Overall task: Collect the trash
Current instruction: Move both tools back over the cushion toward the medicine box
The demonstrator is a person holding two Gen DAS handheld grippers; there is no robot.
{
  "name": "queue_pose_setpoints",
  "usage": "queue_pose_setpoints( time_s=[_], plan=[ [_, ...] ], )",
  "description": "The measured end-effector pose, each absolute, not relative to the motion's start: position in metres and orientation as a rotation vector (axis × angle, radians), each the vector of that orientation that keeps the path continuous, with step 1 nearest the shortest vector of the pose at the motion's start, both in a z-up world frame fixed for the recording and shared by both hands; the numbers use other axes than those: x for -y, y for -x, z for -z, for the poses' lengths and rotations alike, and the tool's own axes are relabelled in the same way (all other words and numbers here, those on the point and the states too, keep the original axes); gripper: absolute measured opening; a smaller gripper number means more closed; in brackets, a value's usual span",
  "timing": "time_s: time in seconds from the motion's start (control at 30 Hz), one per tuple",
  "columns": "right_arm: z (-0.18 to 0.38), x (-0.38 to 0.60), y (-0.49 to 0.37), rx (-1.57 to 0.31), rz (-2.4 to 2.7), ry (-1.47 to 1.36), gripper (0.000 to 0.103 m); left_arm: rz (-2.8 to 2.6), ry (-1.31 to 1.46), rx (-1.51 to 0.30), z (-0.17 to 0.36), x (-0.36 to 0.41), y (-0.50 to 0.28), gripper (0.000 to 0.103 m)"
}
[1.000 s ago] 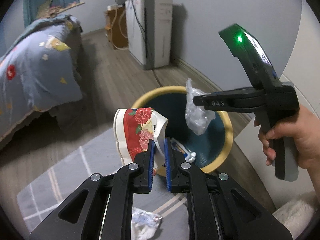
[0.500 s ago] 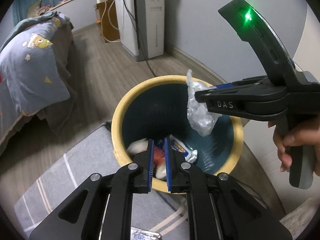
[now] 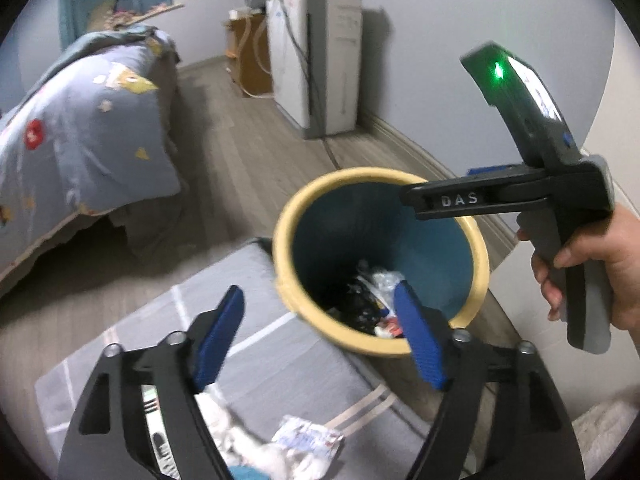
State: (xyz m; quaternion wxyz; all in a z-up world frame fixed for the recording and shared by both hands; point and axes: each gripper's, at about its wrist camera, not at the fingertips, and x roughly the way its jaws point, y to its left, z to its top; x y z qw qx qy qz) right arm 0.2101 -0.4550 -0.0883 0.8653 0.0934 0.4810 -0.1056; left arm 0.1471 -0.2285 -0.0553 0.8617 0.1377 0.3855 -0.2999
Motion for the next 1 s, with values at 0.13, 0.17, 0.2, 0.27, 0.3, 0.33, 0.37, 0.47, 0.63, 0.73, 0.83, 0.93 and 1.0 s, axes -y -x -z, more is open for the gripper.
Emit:
queue_pose_setpoints(
  time_s=[0.13, 0.17, 0.2, 0.27, 0.3, 0.33, 0.37, 0.47, 0.63, 0.73, 0.83, 0.93, 1.0],
  plan=[
    [0.081, 0.45, -0.206, -1.009, 0.259, -0.192, 0.097, 0.572, -0.255, -0.8, 0.037, 0.194, -0.141, 0.085],
    [0.079, 0.447, -0.204, -1.008, 0.271, -0.188, 0.097, 0.55, -0.248, -0.796, 0.029, 0.18, -0.137, 0.085],
    [0.077, 0.444, -0.202, -1.007, 0.276, -0.184, 0.097, 0.538, -0.246, -0.792, 0.025, 0.172, -0.136, 0.085],
    [0.072, 0.436, -0.197, -1.009, 0.287, -0.167, 0.097, 0.504, -0.24, -0.775, 0.011, 0.148, -0.13, 0.086],
    [0.069, 0.431, -0.196, -1.004, 0.281, -0.161, 0.097, 0.484, -0.237, -0.766, 0.005, 0.136, -0.128, 0.087],
    [0.064, 0.423, -0.192, -0.994, 0.263, -0.153, 0.097, 0.468, -0.233, -0.759, 0.0, 0.125, -0.126, 0.087],
    [0.06, 0.417, -0.19, -0.986, 0.254, -0.144, 0.097, 0.443, -0.226, -0.751, -0.006, 0.11, -0.123, 0.089],
    [0.05, 0.398, -0.184, -0.978, 0.253, -0.115, 0.097, 0.386, -0.208, -0.747, -0.014, 0.076, -0.114, 0.089],
    [0.036, 0.353, -0.17, -0.964, 0.174, -0.088, 0.097, 0.29, -0.163, -0.758, -0.012, 0.02, -0.099, 0.091],
    [0.025, 0.324, -0.162, -0.933, 0.13, -0.063, 0.097, 0.242, -0.133, -0.783, -0.003, -0.005, -0.097, 0.091],
    [0.016, 0.294, -0.151, -0.923, 0.1, -0.076, 0.097, 0.206, -0.095, -0.798, 0.002, -0.031, -0.097, 0.091],
    [0.021, 0.268, -0.149, -0.981, 0.026, -0.024, 0.097, 0.195, -0.075, -0.799, 0.003, -0.044, -0.095, 0.091],
    [0.027, 0.253, -0.148, -1.006, -0.006, 0.016, 0.097, 0.197, -0.058, -0.804, 0.004, -0.052, -0.095, 0.091]
  ],
)
